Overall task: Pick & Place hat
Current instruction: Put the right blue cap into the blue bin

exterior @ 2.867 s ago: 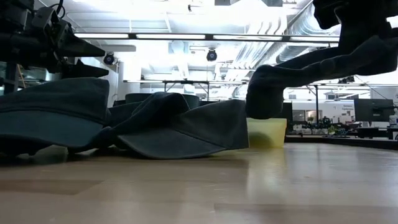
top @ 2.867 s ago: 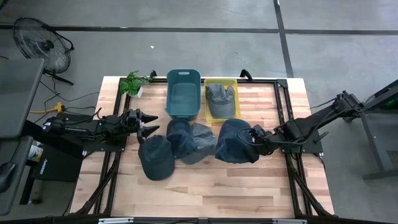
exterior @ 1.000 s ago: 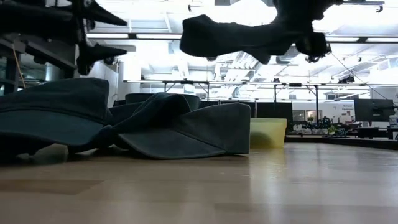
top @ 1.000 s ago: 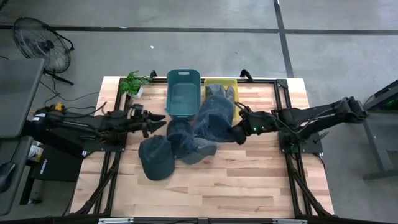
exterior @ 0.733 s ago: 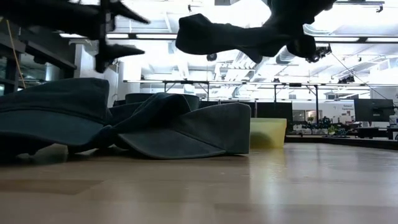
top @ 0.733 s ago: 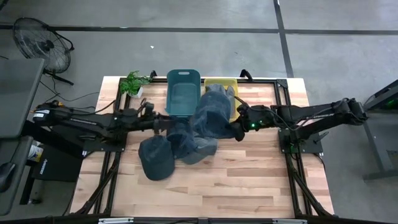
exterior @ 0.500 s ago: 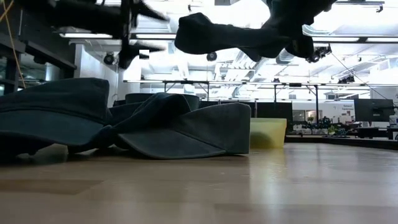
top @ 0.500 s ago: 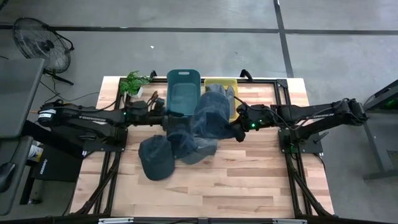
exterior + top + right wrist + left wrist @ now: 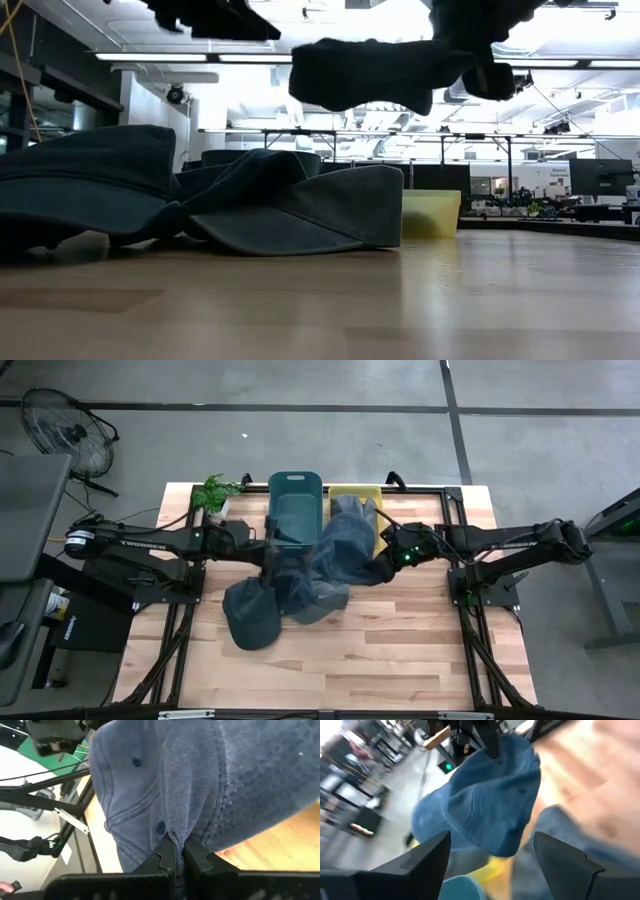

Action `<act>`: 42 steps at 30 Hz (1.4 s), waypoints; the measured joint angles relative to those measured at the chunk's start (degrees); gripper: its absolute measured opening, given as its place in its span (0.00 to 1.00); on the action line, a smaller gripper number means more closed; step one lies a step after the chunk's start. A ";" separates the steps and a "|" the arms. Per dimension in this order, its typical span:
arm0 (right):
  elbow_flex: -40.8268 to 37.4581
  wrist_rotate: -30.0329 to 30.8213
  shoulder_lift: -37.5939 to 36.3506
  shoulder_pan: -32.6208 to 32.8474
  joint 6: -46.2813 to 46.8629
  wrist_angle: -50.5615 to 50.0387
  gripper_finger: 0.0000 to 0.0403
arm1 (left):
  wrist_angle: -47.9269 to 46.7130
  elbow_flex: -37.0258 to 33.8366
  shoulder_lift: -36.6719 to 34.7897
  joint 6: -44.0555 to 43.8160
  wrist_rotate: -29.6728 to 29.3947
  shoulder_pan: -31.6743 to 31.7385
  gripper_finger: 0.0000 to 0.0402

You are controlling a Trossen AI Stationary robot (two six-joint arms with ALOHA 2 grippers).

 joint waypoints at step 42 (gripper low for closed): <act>0.00 -6.76 0.00 -5.16 1.46 5.83 0.00 | 24.10 0.09 16.58 14.41 -11.28 -0.18 0.69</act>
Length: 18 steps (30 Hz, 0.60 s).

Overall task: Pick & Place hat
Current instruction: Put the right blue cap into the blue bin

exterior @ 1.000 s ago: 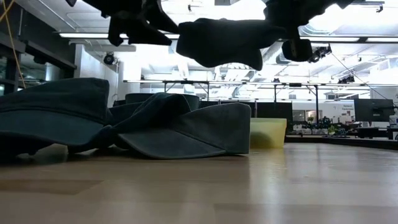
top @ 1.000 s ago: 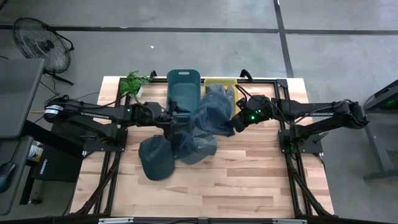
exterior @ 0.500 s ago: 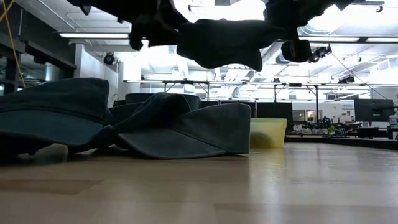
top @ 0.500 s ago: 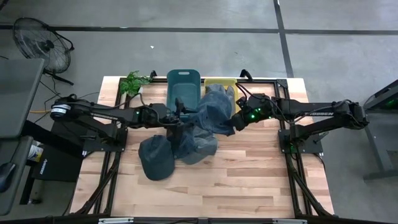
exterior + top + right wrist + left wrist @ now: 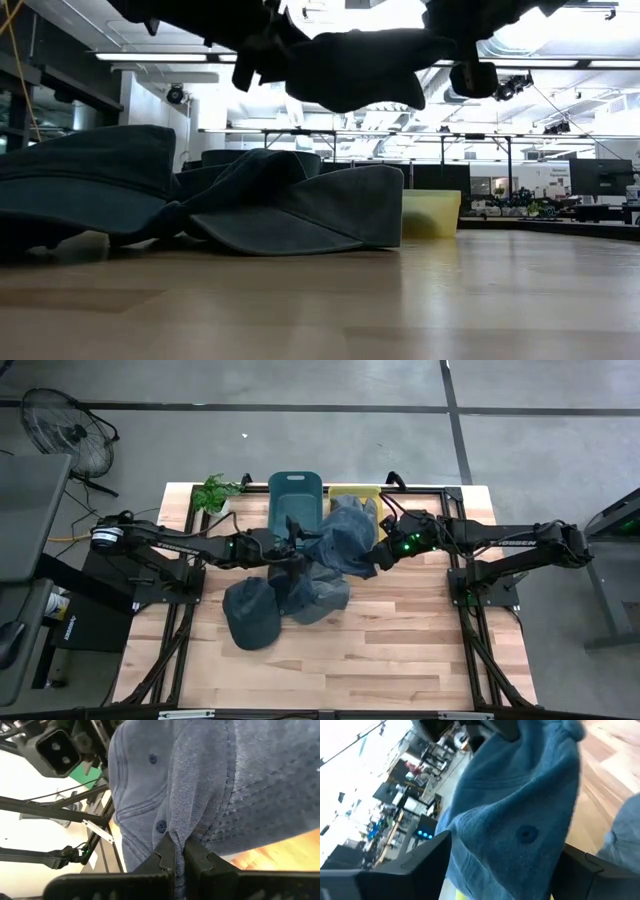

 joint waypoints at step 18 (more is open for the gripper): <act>0.00 -0.15 0.00 0.02 -0.46 0.89 0.00 | 0.19 0.02 0.63 -3.97 -6.94 -0.05 0.02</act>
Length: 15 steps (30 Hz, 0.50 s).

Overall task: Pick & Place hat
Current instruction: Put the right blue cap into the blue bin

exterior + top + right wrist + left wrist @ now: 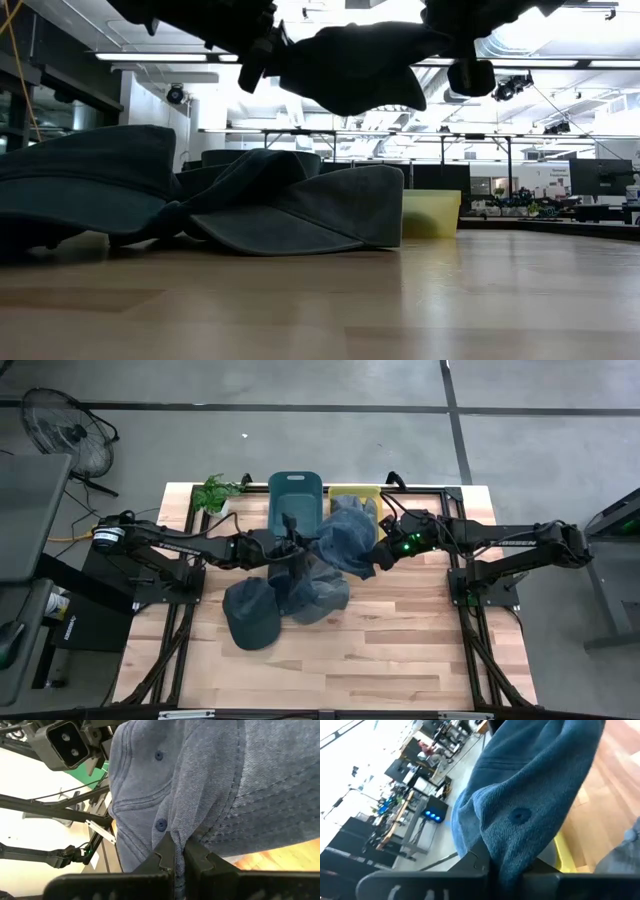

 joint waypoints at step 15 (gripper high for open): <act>0.00 1.16 -0.04 0.00 -1.51 0.89 0.21 | -0.07 0.00 -0.01 -1.35 -8.51 0.03 0.00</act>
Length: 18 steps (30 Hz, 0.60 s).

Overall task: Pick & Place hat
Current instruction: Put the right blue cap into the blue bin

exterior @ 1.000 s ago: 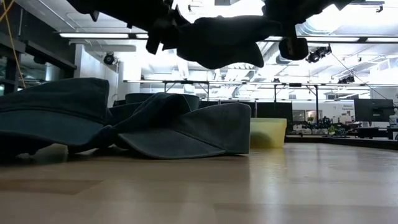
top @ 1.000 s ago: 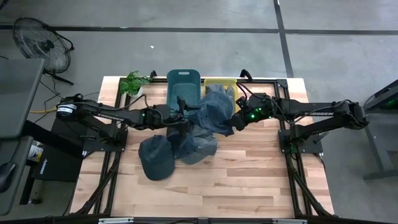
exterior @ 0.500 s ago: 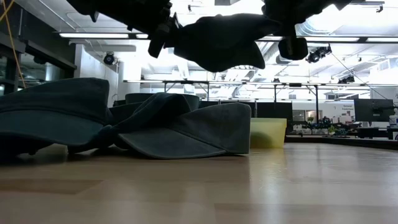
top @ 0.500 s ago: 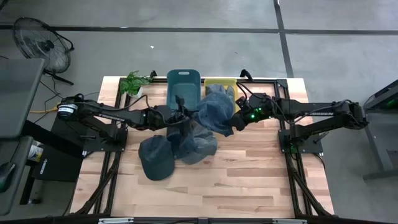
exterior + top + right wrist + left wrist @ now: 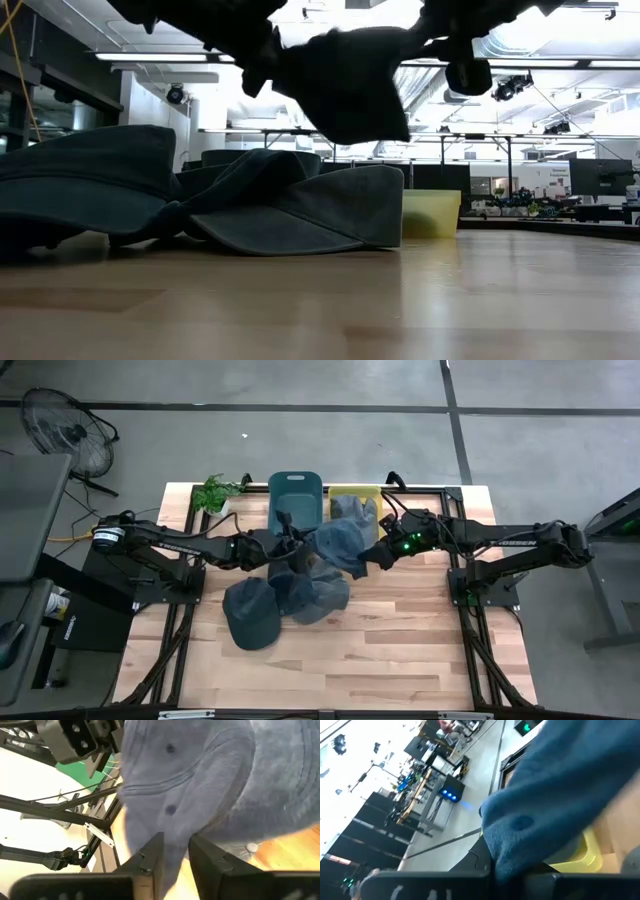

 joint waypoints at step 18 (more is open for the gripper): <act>0.00 8.67 -0.33 4.95 -20.10 13.66 0.45 | -1.32 5.73 -4.84 -0.02 -7.59 0.01 0.00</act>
